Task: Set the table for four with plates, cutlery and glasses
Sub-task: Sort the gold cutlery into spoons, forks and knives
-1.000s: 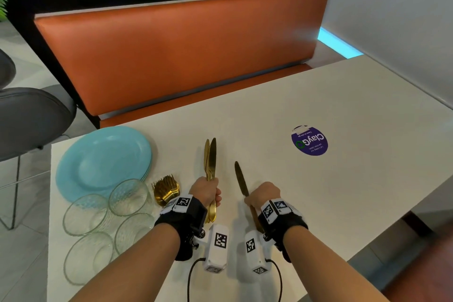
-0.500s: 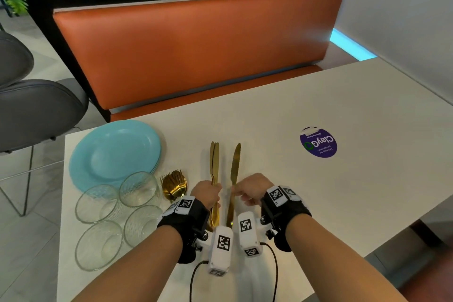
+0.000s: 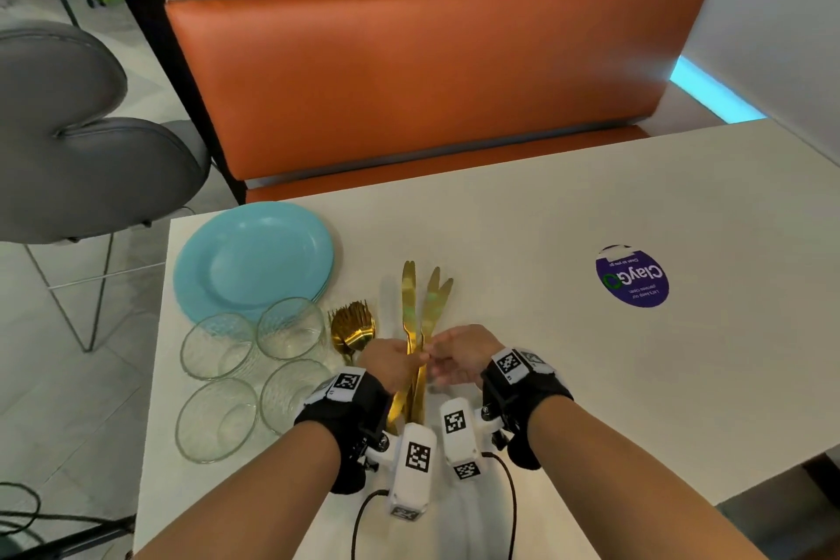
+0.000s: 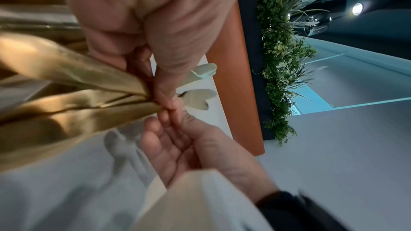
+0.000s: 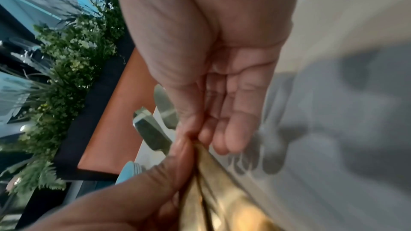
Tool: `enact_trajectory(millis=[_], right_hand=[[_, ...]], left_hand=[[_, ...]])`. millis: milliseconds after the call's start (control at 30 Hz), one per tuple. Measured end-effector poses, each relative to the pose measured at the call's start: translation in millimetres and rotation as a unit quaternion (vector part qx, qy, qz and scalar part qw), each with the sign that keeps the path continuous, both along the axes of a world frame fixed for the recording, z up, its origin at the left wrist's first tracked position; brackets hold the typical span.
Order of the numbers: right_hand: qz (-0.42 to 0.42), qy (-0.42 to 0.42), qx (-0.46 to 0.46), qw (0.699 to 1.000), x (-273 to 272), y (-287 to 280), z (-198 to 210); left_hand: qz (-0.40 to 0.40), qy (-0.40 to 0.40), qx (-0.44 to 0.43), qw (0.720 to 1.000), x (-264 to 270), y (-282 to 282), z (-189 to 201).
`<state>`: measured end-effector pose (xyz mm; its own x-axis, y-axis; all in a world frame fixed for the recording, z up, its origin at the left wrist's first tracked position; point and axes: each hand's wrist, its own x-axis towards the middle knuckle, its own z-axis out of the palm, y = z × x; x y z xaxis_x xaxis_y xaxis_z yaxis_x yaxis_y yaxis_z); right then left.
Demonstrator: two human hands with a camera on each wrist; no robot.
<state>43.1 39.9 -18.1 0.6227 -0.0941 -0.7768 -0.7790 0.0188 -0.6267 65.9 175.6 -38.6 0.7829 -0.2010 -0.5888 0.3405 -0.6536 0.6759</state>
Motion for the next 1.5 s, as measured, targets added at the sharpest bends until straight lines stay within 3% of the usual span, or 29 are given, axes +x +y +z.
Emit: enact_trajectory(millis=[400, 533, 733, 900, 1067, 1267, 1500], right_hand=[[0.082, 0.015, -0.047, 0.995, 10, 13, -13], [0.107, 0.021, -0.067, 0.992, 16, 17, -12], [0.13, 0.007, -0.103, 0.986, 20, 24, -13], [0.191, 0.027, -0.121, 0.974, 24, 33, -6], [0.192, 0.022, -0.142, 0.971, 26, 40, -7], [0.226, 0.011, -0.162, 0.96, 26, 43, -4], [0.221, 0.025, -0.186, 0.957, 30, 41, -5]], left_hand=[[-0.059, -0.029, 0.115, 0.991, -3, 0, 2], [-0.094, -0.026, 0.17, 0.981, -1, -2, 5], [-0.122, -0.091, 0.229, 0.962, -3, 0, 11], [-0.15, -0.086, 0.259, 0.95, -4, 3, 16], [-0.184, -0.082, 0.3, 0.932, -2, 2, 20], [-0.18, -0.073, 0.277, 0.941, 2, 5, 25], [-0.095, -0.068, 0.236, 0.965, 14, 8, 33]])
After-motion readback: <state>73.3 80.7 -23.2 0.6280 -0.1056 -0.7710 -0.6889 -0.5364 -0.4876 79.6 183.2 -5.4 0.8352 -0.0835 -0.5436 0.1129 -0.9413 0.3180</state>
